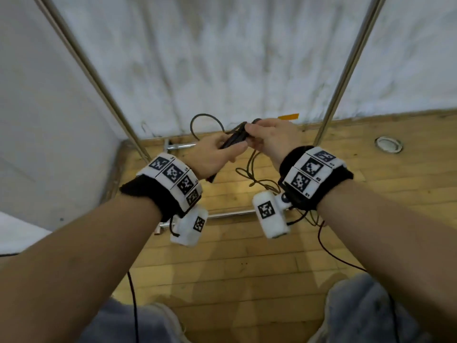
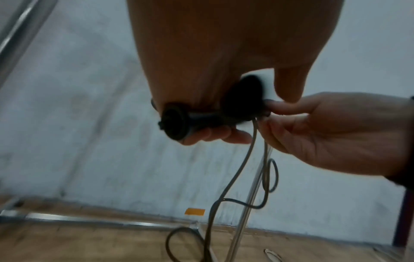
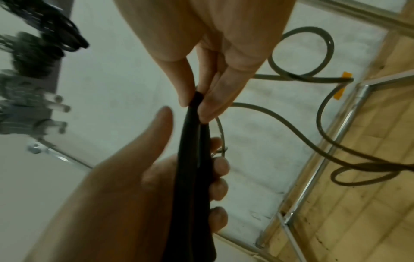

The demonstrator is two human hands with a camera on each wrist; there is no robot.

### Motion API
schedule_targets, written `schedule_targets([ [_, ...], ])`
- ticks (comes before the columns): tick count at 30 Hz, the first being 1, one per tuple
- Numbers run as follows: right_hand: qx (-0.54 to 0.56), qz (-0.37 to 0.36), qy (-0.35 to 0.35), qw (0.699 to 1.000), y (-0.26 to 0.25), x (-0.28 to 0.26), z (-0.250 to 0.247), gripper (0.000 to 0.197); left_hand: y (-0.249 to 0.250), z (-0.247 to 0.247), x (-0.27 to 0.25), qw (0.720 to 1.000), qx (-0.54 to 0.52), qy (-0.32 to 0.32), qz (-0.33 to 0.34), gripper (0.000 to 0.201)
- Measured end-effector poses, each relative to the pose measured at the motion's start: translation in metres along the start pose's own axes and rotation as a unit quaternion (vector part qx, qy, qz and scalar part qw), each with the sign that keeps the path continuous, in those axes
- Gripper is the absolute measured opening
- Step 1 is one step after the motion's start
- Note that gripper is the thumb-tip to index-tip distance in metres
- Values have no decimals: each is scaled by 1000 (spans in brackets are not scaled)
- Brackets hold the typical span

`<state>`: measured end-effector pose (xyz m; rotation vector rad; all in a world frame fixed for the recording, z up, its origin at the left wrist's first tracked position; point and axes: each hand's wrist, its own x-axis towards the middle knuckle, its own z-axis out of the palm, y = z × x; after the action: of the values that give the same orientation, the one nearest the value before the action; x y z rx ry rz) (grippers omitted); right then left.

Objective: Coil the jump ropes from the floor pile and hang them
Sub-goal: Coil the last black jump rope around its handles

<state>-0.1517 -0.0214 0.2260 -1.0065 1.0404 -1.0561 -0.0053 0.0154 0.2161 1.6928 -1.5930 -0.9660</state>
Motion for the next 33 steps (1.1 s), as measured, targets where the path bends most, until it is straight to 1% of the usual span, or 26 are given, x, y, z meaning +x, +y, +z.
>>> schedule_targets([
  [2,-43,-19,-15,999,-13,-13,7,9,10,-7,-11,999,32,10,19,28],
  [3,-121,-47,-14,991,-17,-17,9,15,13,-9,-15,998,48,20,26,31],
  [5,-289,-141,32,946,-23,-18,9,33,18,-12,-20,994,86,44,49,36],
  [6,-334,-190,71,921,-27,-16,9,37,20,-14,-23,990,110,57,64,38],
  [7,-359,-212,89,905,-31,-15,9,35,21,-16,-24,985,136,68,78,40],
  [8,-383,-203,65,899,-34,-11,6,34,22,-18,-25,980,163,76,90,41],
  [10,-418,-111,-89,897,-36,-7,3,44,22,-21,-27,967,214,92,102,44],
  [11,-410,-63,-152,897,-33,-6,0,49,21,-21,-27,962,236,97,101,44],
  [12,-401,-42,-178,898,-31,-5,-3,49,20,-21,-26,958,251,99,99,44],
  [13,-397,-47,-176,899,-29,-4,-6,46,19,-21,-25,955,261,98,100,44],
  [15,-365,-82,-127,918,-25,4,-9,38,18,-19,-19,945,286,97,123,43],
  [17,-300,-98,-93,944,-21,11,-10,34,17,-17,-14,939,292,101,151,43],
  [19,-265,-108,-81,955,-21,17,-10,30,14,-18,-10,941,289,100,148,42],
  [20,-240,-114,-57,962,-21,23,-12,28,10,-21,-7,938,303,99,135,39],
  [22,-124,-84,52,987,-29,41,-27,28,-1,-27,-1,934,330,100,98,26],
  [23,-82,-59,109,989,-32,52,-39,30,-5,-30,1,937,323,103,83,22],
  [24,-85,-33,143,985,-35,64,-53,30,-8,-34,2,943,305,110,75,19],
  [25,-151,3,153,977,-36,73,-66,28,-11,-36,3,949,283,118,72,16],
  [26,-248,43,139,958,-33,78,-76,24,-14,-38,3,953,265,126,74,14],
  [27,-342,54,148,926,-29,80,-80,26,-16,-39,2,955,257,129,78,13],
  [28,-378,31,151,913,-25,75,-73,36,-17,-39,2,954,258,125,85,13],
  [29,-356,-20,122,926,-23,63,-61,47,-18,-38,1,953,265,116,93,13],
  [30,-298,-79,68,949,-21,52,-46,56,-19,-37,0,951,271,105,101,14],
  [31,-262,-105,-14,959,-20,41,-30,60,-18,-35,-1,952,270,98,108,15],
  [32,-271,-100,-99,952,-17,30,-17,60,-17,-34,-2,954,261,95,115,15],
  [33,-289,-90,-162,939,-12,22,-7,55,-15,-33,-3,956,249,98,121,15],
])
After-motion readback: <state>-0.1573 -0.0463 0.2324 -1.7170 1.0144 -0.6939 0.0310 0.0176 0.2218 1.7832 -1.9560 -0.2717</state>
